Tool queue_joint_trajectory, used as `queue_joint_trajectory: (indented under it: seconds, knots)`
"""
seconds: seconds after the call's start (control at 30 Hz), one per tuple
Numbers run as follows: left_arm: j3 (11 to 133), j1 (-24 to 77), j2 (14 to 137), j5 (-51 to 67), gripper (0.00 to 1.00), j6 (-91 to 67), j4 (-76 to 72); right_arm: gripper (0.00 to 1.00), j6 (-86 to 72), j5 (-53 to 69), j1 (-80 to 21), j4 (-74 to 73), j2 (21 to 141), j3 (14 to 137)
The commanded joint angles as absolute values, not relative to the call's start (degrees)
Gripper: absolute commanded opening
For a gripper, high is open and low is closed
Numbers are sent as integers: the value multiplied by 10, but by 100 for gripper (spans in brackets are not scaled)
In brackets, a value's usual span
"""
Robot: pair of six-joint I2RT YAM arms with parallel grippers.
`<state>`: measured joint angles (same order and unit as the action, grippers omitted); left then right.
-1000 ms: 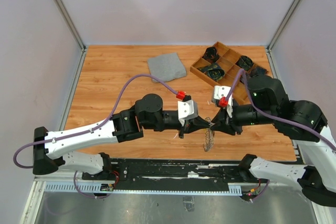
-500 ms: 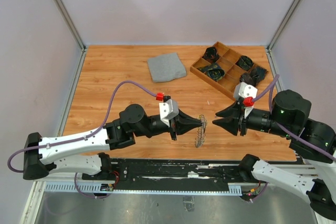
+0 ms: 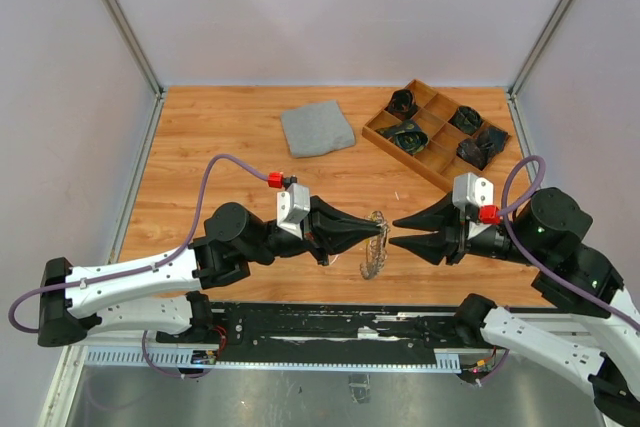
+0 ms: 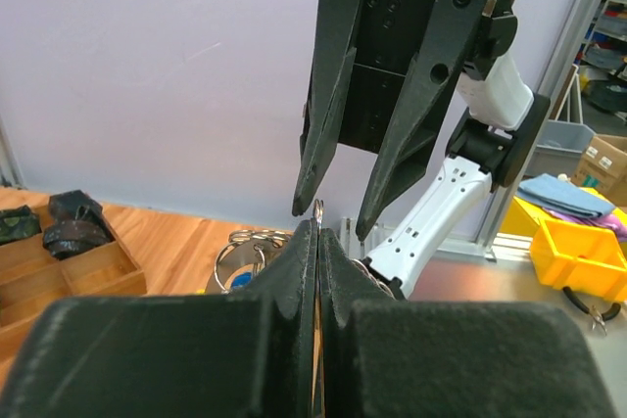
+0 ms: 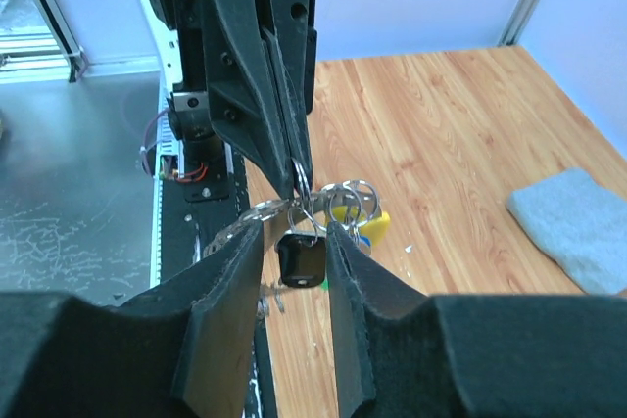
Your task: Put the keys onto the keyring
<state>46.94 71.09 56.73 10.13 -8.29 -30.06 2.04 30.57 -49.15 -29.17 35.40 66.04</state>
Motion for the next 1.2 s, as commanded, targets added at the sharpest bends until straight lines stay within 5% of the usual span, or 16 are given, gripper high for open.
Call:
queue_joint_trajectory:
  seconds: [0.0, 0.43, 0.73, 1.0, 1.17]
  knots:
    - [468, 715, 559, 112, 1, -91, -343, 33, -1, 336, -498, -217, 345, 646]
    - [476, 715, 563, 136, 0, -96, -343, 20, -15, 361, -498, -210, 360, 640]
    - [480, 715, 563, 139, 0, -93, -335, 1, -11, 378, -498, -221, 370, 650]
    - [505, 715, 562, 125, 29, -58, -255, 1, 89, 353, -498, -459, 438, 797]
    - [530, 715, 566, 97, 37, -24, -190, 1, 139, 322, -499, -614, 500, 885]
